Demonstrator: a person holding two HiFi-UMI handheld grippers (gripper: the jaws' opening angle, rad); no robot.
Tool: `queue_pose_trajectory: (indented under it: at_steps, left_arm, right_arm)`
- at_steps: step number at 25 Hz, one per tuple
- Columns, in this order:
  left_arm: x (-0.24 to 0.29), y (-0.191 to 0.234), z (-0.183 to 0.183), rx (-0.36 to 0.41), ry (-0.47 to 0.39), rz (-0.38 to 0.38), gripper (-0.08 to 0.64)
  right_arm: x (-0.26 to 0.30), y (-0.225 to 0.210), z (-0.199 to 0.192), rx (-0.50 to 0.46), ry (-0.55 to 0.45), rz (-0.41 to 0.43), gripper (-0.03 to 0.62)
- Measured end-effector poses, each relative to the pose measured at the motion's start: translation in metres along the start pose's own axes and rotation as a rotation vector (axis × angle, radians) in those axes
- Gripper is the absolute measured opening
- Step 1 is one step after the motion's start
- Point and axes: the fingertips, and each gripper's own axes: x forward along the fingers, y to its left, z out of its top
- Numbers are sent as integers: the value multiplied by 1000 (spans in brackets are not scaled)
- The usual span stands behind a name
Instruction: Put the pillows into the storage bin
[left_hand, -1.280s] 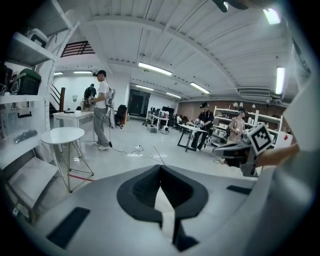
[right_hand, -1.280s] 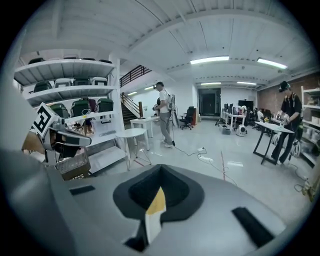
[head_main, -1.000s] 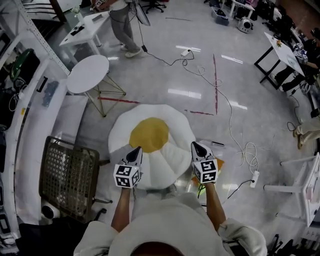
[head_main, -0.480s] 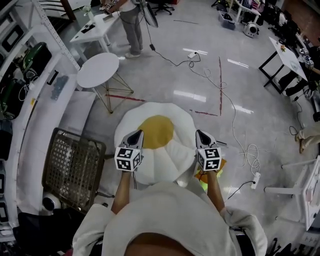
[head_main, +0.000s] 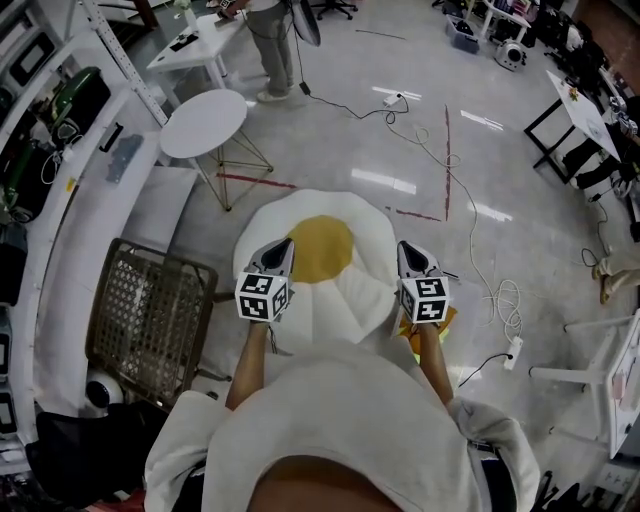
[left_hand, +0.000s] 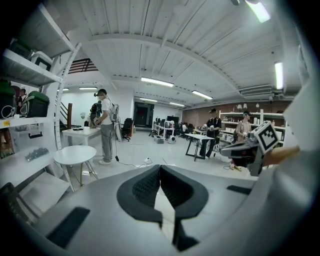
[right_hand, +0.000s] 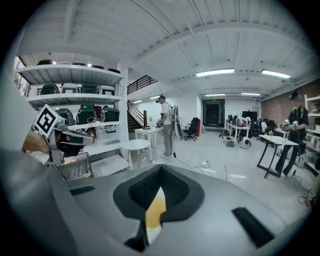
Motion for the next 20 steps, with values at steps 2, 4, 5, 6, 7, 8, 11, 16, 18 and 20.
queue_pose_trajectory:
  at_steps: [2,4,5,6,7,8,11,16,18,20]
  left_arm:
    - [-1,-1,-2,-2,-2,-5,12]
    - [-2,-2,-4,-4,-2,-7,12]
    - [-3,-2,-4,-4,-1,-8,12]
    - [-3,-2,-5,-4,0,-8,12]
    - [-4,-3,-6,-5,0,-9,12]
    - [-4,-3,-7,-7,0,-9,12]
    - [-7,-5,-9,-9,3,-10,12]
    - [-12,-7,-13,-6,8,-14,12]
    - [-13,-7,-14,-6,7,-13,12]
    - [-14,-8,-15,-5,8,-12,12]
  right_arm:
    - [-1,4,-1,-1,0,3,-2]
    - [-2,7,-2,-2,1,5,-2]
    - [-3,8,-2,-3,2,7,-2]
    - [-3,9,-2,-6,3,7,-2]
    - [-4,10,-2,-8,4,8,-2]
    - [-5,11,-3,-10,6,8,-2]
    - [-9,12,-6,-8,11,9,-2]
    - [-13,14,-10,-6,13,7,-2]
    - [-14,15,-12,-6,16,10,-2]
    - [-14,16,-12,-9,16,12,-2]
